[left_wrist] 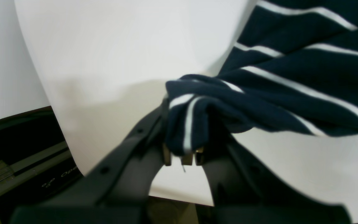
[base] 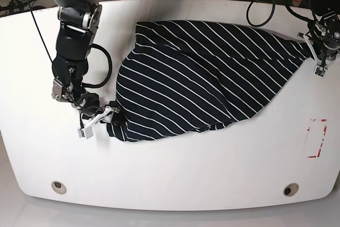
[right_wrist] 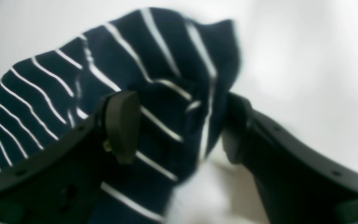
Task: Fold the T-shirt properly
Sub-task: 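Swing the held shirt through the air and lay it flat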
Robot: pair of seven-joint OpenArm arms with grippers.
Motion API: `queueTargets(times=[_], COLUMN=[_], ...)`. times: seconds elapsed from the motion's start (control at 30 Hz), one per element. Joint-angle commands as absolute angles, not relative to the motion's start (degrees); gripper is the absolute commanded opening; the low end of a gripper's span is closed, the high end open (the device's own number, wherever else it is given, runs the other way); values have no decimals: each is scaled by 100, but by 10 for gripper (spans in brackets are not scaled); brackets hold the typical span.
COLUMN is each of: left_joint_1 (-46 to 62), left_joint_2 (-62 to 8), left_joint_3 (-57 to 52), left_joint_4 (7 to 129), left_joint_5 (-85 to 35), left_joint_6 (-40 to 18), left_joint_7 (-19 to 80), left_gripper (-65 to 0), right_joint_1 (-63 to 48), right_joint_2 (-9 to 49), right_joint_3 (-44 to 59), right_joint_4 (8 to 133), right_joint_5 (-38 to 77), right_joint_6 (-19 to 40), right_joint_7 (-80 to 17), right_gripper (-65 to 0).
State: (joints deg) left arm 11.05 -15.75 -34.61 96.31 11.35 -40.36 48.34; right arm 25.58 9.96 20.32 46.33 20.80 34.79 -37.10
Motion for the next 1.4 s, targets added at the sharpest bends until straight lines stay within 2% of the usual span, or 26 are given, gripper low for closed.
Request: queueTargets(times=[0.0, 0.07, 0.13, 0.23, 0.27, 0.43, 0.67, 0.83, 1.0, 1.37], left_joint_1=[1042, 1042, 1042, 1042, 1042, 998, 523, 110, -796, -3090], left_joint_2=[-1684, -1701, -1710, -1710, -1719, -1719, -1675, -1675, -1675, -1947], left_joint_3=[-3486, -3486, -3486, -3486, -3486, -3477, -3468, -2941, -2554, -2018], left_joint_4=[9736, 9727, 9710, 9692, 9692, 9727, 9895, 10290, 10598, 10589], left_joint_5=[1130, 1130, 1130, 1130, 1130, 1130, 1130, 1174, 1174, 1182], left_joint_6=[-4000, -4000, -4000, -4000, -4000, -4000, -4000, -4000, -4000, -4000], left_joint_7=[4778, 4778, 4778, 4760, 4760, 4760, 4787, 4884, 5596, 6686], left_gripper=[-650, -650, -650, -650, -650, -650, -650, -650, -650, -650], right_joint_1=[2677, 2686, 2686, 2695, 2695, 2695, 2668, 2826, 3301, 4831], right_joint_2=[971, 910, 910, 927, 936, 1121, 1314, 1393, 1657, 2290], right_joint_3=[2053, 2070, 2062, 2053, 2053, 2044, 2053, 2035, 1982, 1042], right_joint_4=[4673, 4673, 4673, 4699, 4708, 4901, 5771, 6352, 6589, 6580], right_joint_5=[1938, 1868, 1851, 1851, 1851, 1903, 1903, 1859, 1877, 1912], right_joint_6=[3486, 3468, 3468, 3486, 3495, 3503, 3503, 3503, 3503, 3503], right_joint_7=[-3574, -3468, -3442, -3442, -3442, -3468, -3837, -4101, -4303, -4303], right_gripper=[-274, -323, -422, -610, -642, -650, -650, -650, -650, -650])
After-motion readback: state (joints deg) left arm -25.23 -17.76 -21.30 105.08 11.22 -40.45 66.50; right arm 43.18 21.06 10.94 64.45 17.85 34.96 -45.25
